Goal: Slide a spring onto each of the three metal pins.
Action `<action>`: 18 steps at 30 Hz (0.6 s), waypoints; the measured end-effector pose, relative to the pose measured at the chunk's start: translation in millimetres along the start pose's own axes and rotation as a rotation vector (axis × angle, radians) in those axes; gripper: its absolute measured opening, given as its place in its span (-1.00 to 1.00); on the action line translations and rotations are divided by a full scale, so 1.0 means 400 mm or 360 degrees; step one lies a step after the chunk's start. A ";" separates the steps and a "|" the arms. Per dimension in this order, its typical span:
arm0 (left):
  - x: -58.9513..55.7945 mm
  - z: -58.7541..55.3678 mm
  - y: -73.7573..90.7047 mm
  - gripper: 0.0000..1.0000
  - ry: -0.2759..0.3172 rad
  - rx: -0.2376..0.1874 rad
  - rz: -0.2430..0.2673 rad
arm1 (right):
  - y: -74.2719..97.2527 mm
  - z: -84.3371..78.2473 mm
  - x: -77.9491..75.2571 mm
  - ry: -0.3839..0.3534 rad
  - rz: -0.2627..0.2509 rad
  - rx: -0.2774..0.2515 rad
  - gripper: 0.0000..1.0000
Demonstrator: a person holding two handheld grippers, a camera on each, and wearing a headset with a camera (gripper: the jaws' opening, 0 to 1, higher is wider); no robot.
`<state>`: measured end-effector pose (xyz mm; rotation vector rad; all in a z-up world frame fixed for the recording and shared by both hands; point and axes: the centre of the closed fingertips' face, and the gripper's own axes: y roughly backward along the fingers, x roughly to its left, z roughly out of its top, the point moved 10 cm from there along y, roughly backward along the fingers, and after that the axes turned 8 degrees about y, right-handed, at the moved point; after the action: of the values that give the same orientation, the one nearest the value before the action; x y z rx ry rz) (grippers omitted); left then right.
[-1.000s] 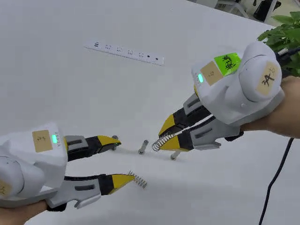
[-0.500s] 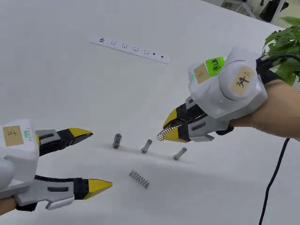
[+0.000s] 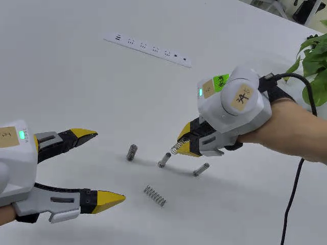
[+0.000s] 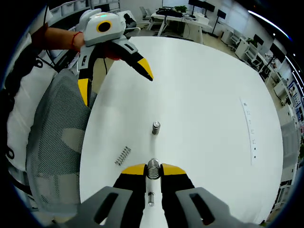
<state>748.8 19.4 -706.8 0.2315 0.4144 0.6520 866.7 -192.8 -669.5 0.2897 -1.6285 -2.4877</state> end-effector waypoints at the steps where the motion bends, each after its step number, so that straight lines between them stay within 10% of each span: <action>1: 0.002 0.001 0.000 0.63 0.0014 -0.0010 0.0002 | -0.002 0.002 0.001 -0.0001 0.0003 0.0002 -0.76; 18: 0.004 -0.014 -0.007 0.68 0.0049 -0.0002 0.0004 | -0.048 -0.012 -0.014 0.0000 0.0067 0.0050 -0.76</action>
<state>748.9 18.6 -713.3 0.2213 0.4433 0.6589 872.7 -188.2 -688.4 0.2567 -1.6576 -2.4330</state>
